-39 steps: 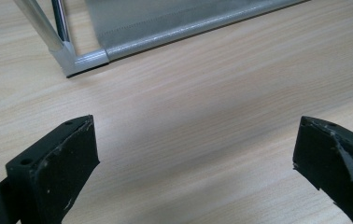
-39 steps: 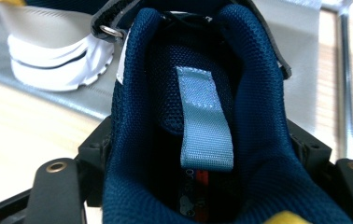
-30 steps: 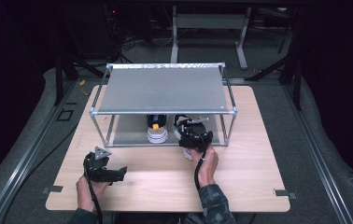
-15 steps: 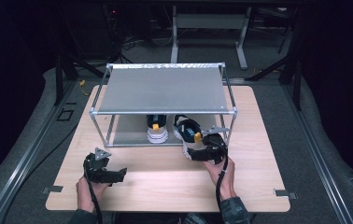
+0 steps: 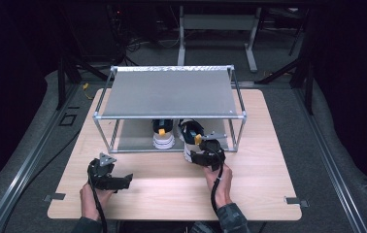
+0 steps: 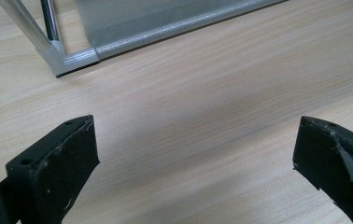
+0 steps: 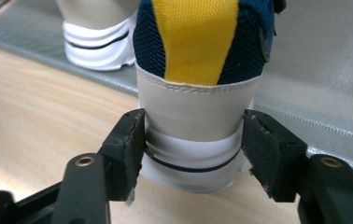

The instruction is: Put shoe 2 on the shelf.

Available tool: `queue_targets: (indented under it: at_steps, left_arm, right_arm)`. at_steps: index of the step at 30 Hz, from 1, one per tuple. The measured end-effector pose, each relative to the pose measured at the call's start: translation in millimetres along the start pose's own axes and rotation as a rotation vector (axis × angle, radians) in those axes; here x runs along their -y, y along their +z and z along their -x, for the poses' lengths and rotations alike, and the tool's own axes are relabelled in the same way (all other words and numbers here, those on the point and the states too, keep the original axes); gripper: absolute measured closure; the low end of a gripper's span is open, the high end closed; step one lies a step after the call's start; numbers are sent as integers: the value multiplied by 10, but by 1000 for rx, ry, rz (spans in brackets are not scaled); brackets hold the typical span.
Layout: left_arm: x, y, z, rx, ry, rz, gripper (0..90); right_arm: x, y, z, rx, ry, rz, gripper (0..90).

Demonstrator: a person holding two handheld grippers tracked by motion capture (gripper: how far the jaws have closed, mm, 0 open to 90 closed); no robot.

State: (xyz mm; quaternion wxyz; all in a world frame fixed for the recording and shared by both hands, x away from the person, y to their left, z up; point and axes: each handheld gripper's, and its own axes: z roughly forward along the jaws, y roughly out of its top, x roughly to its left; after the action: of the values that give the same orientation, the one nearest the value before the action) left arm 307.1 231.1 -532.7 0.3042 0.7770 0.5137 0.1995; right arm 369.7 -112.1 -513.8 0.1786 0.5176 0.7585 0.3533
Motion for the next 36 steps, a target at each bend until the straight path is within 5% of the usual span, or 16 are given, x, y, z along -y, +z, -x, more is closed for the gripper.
queue_targets:
  at_steps: [15,18,21,36]
  left_arm:
    - [32,-14,-42,-9,-10,1,0]
    - [30,-13,-48,-10,-9,0,0]
    - [30,-16,-51,-10,-12,4,0]
    - [44,-19,-71,-14,-15,1,0]
  right_arm:
    - [-98,164,-135,19,17,23,488]
    - [-124,202,-163,63,15,19,492]
    - [-138,230,-166,21,30,26,505]
    - [-219,370,-172,58,22,33,518]
